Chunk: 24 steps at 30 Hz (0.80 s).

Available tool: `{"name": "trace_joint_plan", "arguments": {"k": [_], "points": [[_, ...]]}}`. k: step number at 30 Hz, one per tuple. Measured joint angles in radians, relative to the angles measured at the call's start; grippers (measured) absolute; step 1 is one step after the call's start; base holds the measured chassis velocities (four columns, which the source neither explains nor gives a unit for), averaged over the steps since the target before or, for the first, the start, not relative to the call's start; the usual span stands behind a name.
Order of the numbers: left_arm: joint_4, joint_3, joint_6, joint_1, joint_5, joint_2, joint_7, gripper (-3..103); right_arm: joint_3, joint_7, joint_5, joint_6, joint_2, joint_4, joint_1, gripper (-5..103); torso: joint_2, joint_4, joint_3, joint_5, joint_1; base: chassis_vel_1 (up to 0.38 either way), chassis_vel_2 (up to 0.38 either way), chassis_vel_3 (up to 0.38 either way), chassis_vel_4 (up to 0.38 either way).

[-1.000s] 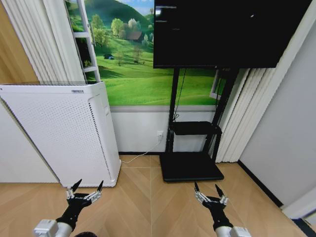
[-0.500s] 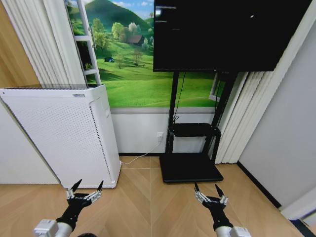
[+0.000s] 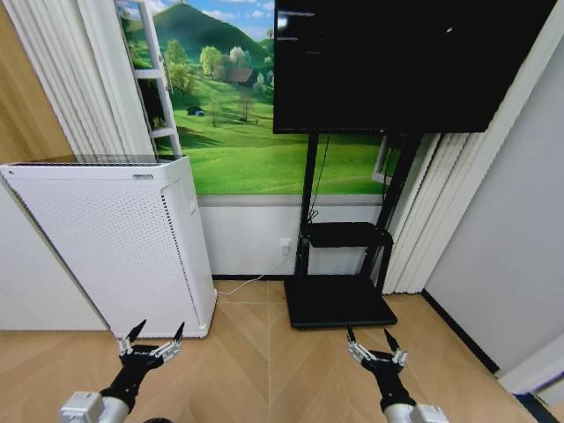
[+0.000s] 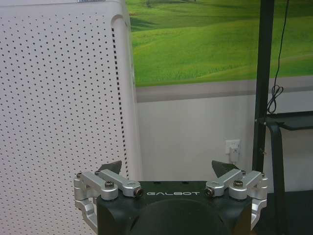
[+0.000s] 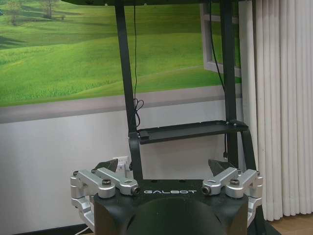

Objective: Pick up the trash bin and place the garbage on the floor into it.

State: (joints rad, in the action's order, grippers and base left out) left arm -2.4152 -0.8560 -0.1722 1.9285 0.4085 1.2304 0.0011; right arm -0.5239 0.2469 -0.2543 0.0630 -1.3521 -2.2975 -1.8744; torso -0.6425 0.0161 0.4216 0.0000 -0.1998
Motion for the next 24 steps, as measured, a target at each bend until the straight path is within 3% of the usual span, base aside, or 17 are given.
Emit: {"name": "trace_joint_plan", "arguments": {"k": [24], "points": [[0.000,0.000,0.000,0.000,0.000,0.000,0.000,100,0.000,0.000,0.000,0.000,0.000,0.000,0.000,100,-0.101,0.0000,0.060,0.0000,-0.041,0.000,0.000,0.000,0.000]]}}
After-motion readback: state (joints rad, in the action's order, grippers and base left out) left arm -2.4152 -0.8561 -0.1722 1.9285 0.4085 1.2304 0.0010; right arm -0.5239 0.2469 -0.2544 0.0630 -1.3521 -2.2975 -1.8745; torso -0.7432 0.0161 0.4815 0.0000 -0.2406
